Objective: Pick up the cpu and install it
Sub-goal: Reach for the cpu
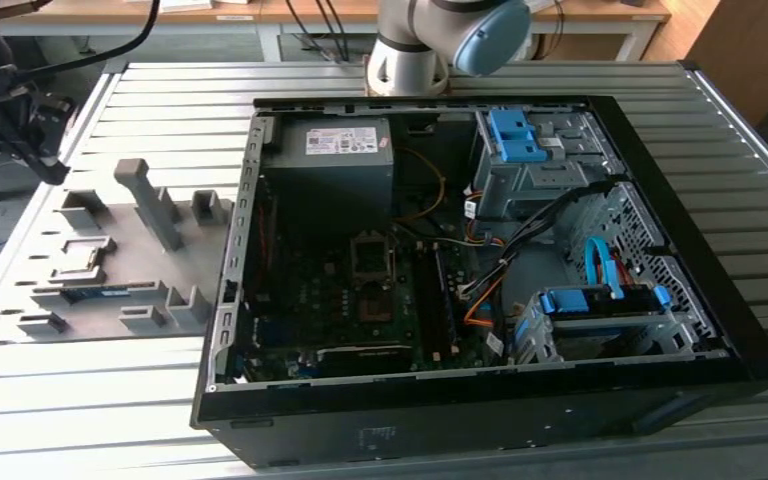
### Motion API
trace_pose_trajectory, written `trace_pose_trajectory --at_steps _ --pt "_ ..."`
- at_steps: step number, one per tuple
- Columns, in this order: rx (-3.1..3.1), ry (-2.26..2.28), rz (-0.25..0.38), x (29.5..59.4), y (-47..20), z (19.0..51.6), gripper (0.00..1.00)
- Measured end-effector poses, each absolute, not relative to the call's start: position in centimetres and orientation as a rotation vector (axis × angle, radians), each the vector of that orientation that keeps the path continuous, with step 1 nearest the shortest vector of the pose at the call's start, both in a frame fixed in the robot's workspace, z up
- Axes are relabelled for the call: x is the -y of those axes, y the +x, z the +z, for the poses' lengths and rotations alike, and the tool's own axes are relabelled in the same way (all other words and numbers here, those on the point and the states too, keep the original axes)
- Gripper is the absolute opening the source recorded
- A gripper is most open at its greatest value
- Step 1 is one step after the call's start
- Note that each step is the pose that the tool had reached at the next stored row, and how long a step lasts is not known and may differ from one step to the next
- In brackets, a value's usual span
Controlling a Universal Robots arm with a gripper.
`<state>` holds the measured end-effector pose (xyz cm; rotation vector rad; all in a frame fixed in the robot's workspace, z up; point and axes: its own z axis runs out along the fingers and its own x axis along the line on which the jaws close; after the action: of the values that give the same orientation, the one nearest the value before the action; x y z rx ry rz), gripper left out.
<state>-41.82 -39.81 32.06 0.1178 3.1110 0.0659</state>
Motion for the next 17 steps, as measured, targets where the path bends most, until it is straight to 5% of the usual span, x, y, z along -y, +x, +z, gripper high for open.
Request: trace_pose_trajectory --at_steps 17 --pt "-3.114 -0.006 0.019 39.6 -43.3 29.9 0.1"
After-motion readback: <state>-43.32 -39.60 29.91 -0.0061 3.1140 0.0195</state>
